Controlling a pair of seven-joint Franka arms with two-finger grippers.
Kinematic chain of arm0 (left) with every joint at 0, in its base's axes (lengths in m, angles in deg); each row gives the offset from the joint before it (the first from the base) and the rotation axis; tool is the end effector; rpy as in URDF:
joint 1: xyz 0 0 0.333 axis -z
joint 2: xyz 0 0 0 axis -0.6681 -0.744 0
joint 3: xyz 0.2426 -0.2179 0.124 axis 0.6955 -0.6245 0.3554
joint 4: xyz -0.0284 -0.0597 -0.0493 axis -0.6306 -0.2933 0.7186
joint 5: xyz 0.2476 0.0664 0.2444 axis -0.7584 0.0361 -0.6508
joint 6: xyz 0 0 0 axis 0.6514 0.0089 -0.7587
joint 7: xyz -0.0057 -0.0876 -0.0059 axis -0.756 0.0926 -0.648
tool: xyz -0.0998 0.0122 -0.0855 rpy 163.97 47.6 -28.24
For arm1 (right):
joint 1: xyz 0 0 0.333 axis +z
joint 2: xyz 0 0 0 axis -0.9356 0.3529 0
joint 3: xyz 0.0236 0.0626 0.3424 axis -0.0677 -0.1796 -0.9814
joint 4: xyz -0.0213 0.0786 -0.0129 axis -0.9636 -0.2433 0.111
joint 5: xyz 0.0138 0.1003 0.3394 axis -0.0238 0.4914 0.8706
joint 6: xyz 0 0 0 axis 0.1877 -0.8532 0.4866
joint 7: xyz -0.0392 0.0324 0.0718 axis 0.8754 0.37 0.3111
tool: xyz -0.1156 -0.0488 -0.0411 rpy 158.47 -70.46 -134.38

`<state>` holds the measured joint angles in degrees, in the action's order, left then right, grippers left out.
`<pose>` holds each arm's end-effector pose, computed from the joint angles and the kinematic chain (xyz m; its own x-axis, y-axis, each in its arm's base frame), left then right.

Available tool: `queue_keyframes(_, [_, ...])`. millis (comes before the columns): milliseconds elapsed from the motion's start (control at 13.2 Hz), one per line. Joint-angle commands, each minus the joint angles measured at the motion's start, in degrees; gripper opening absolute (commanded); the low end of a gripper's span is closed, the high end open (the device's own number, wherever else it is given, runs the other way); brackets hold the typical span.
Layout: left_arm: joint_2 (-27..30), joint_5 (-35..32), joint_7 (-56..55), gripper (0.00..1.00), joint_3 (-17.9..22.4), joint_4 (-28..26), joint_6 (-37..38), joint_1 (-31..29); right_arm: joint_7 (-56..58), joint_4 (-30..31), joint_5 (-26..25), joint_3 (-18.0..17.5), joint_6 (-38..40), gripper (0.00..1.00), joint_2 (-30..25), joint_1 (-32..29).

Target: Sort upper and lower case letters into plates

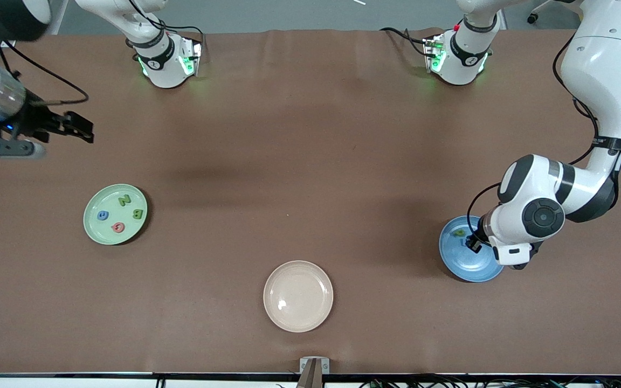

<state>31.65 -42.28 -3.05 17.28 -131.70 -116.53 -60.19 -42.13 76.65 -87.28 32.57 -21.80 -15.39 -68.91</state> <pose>0.6441 -0.0749 0.2946 0.6370 0.7706 -0.0177 0.7560 -0.6291 -0.1810 0.4765 0.0228 0.6166 0.9949 -0.0154 -0.0997 -0.0110 -0.9990 0.0440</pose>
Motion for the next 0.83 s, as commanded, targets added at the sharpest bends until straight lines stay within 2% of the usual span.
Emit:
queue_keyframes(0, [1.85,-0.12,1.51,0.99,-0.61,-0.97,-0.36,-0.62,0.04,-8.42,0.51,0.40,4.99,1.00,1.16,-0.77])
queue_keyframes(152, [1.93,-0.12,2.04,0.99,-1.56,0.25,0.33,-0.36,0.31,-9.49,0.51,0.40,5.27,1.00,1.16,-1.74])
queue_keyframes(455, [2.20,-0.12,5.01,0.99,-7.45,4.55,2.44,-0.28,4.08,-10.20,0.51,0.40,4.83,1.00,1.43,-3.84])
queue_keyframes(759, [2.72,-0.03,19.49,1.00,-7.81,12.03,13.77,0.78,4.97,-10.98,0.16,0.40,4.65,1.00,1.51,-4.73])
